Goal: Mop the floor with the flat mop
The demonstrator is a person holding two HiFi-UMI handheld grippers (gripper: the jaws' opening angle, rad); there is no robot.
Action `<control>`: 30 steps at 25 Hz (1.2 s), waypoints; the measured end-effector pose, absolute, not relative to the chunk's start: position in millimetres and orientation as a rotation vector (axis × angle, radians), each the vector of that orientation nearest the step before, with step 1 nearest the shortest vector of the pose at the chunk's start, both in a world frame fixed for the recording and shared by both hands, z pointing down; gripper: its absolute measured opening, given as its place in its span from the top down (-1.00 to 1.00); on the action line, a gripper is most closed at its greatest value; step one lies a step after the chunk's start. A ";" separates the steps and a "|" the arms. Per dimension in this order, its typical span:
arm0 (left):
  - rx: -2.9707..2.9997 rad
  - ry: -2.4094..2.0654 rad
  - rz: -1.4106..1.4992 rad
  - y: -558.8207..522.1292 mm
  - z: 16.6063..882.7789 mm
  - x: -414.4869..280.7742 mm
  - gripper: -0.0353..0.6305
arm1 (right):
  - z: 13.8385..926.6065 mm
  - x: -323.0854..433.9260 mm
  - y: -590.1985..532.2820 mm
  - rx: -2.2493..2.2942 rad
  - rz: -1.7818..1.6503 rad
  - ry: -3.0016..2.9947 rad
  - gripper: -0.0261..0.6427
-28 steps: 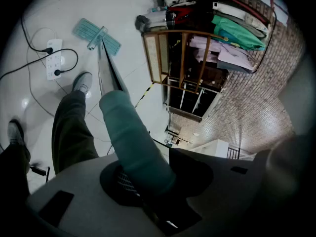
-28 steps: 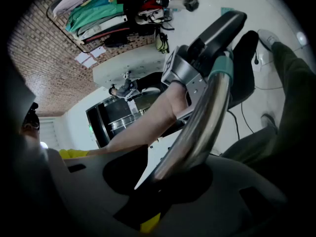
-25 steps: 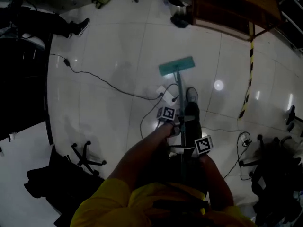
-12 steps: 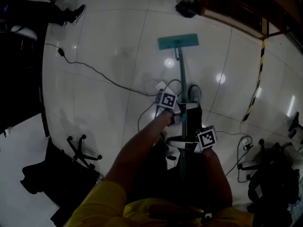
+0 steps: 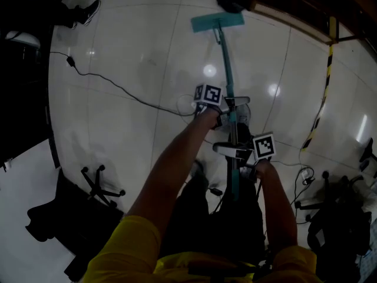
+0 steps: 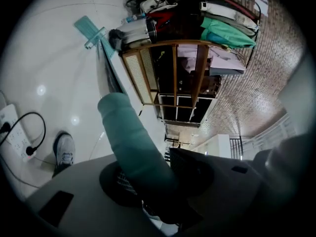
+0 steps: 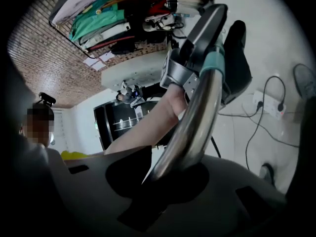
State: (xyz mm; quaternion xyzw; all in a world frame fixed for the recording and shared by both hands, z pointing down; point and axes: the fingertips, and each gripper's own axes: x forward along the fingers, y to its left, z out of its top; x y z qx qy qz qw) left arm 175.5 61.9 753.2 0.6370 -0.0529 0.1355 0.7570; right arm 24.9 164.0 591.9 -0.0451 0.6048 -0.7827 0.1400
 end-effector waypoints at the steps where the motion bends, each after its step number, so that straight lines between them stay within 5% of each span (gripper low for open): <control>1: 1.375 -0.119 0.291 79.4 749.3 175.2 0.40 | 585.7 23.7 182.9 -0.105 -2.291 1.746 0.65; 8: 1.189 -0.231 0.149 250.0 674.0 162.8 0.39 | 491.5 33.3 343.8 0.036 -2.538 1.616 0.64; 12: 1.163 -0.292 0.083 262.2 672.3 144.9 0.39 | 491.1 25.5 357.8 0.080 -2.586 1.653 0.64; 30: 1.378 -0.374 0.222 -48.5 786.5 82.0 0.37 | 629.4 -28.3 89.1 0.083 -2.441 1.900 0.66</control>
